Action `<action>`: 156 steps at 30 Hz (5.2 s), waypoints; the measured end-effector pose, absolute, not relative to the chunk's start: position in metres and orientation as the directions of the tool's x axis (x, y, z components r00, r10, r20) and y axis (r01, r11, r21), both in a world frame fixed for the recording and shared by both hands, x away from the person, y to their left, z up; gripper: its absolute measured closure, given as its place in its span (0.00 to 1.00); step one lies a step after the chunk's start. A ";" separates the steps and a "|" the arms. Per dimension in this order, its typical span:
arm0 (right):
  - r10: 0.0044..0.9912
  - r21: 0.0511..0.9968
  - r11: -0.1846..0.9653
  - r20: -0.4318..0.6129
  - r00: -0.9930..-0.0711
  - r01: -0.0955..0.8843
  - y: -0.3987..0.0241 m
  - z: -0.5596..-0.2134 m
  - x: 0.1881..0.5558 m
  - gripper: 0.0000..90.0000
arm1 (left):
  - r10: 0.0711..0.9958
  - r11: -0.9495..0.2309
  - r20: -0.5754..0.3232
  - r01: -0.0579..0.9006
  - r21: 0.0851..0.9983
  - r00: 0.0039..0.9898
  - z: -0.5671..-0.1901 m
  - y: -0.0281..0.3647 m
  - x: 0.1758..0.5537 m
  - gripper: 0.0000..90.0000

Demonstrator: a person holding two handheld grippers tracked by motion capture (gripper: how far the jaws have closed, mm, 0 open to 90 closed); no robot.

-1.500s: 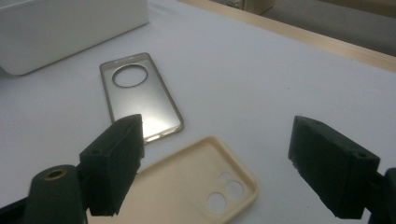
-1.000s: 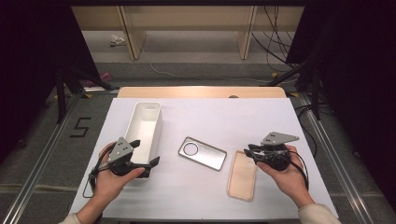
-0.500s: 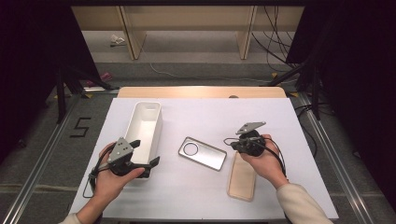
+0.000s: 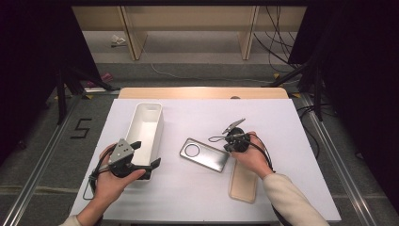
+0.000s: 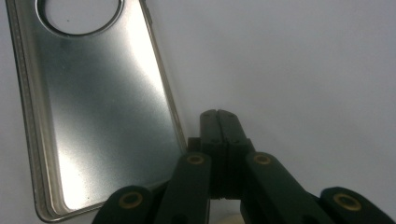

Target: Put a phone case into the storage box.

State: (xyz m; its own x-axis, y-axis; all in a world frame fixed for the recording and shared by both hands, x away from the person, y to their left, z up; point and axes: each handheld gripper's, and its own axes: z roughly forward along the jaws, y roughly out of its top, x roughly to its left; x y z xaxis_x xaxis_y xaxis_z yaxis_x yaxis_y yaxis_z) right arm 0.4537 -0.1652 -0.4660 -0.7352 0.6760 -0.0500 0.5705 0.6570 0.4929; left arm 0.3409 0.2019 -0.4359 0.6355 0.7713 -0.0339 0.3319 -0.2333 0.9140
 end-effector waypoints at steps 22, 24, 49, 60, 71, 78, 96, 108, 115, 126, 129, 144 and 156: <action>0.593 0.365 0.754 -0.021 -0.805 0.546 -0.146 -0.462 0.423 1.00 | 0.771 -0.230 -0.037 0.332 0.915 0.636 -0.435 0.202 0.340 0.06; 0.584 0.354 0.763 -0.017 -0.812 0.542 -0.143 -0.461 0.419 1.00 | 0.770 -0.231 -0.036 0.332 0.915 0.636 -0.435 0.202 0.340 0.06; 0.475 0.301 0.844 -0.034 -0.879 0.444 -0.110 -0.460 0.392 1.00 | 0.770 -0.232 -0.036 0.332 0.914 0.637 -0.436 0.202 0.340 0.06; 0.448 0.302 0.859 -0.048 -0.893 0.414 -0.107 -0.460 0.390 1.00 | 0.770 -0.230 -0.038 0.332 0.915 0.637 -0.436 0.202 0.340 0.06; 0.408 0.295 0.882 -0.081 -0.910 0.369 -0.106 -0.460 0.390 0.92 | 0.770 -0.231 -0.038 0.333 0.914 0.637 -0.436 0.202 0.340 0.06; 0.403 0.299 0.884 -0.093 -0.911 0.360 -0.108 -0.458 0.390 0.82 | 0.769 -0.230 -0.038 0.332 0.915 0.638 -0.436 0.202 0.340 0.06; 0.301 0.315 0.920 -0.184 -0.936 0.234 -0.109 -0.450 0.390 0.40 | 0.768 -0.232 -0.037 0.332 0.914 0.640 -0.436 0.201 0.340 0.06; 0.166 0.267 0.957 -0.200 -0.966 0.109 -0.086 -0.446 0.382 0.37 | 0.765 -0.235 -0.038 0.333 0.913 0.643 -0.437 0.200 0.340 0.06; 0.132 0.229 0.969 -0.184 -0.974 0.088 -0.070 -0.451 0.382 0.39 | 0.764 -0.236 -0.038 0.333 0.913 0.644 -0.437 0.200 0.340 0.06; 0.089 0.193 0.980 -0.183 -0.979 0.053 -0.053 -0.455 0.382 0.42 | 0.761 -0.240 -0.035 0.332 0.912 0.647 -0.437 0.199 0.340 0.06; 0.079 0.172 0.984 -0.184 -0.980 0.047 -0.051 -0.455 0.382 0.42 | 0.762 -0.240 -0.036 0.334 0.912 0.647 -0.437 0.199 0.340 0.06; 0.039 0.138 0.990 -0.163 -0.986 0.017 -0.042 -0.458 0.383 0.53 | 0.759 -0.239 -0.040 0.334 0.912 0.650 -0.438 0.198 0.340 0.06; 0.036 0.120 0.993 -0.132 -0.991 0.020 -0.038 -0.456 0.382 0.63 | 0.757 -0.241 -0.037 0.331 0.912 0.652 -0.437 0.199 0.340 0.06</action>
State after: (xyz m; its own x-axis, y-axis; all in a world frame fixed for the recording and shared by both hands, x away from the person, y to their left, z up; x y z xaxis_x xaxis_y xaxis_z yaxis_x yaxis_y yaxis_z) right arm 0.3823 -0.0383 -0.4562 -0.9906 0.0363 -0.1322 0.0204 0.9926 0.1201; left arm 0.3398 0.1986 -0.4374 0.6523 0.7571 -0.0366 0.3312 -0.2412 0.9122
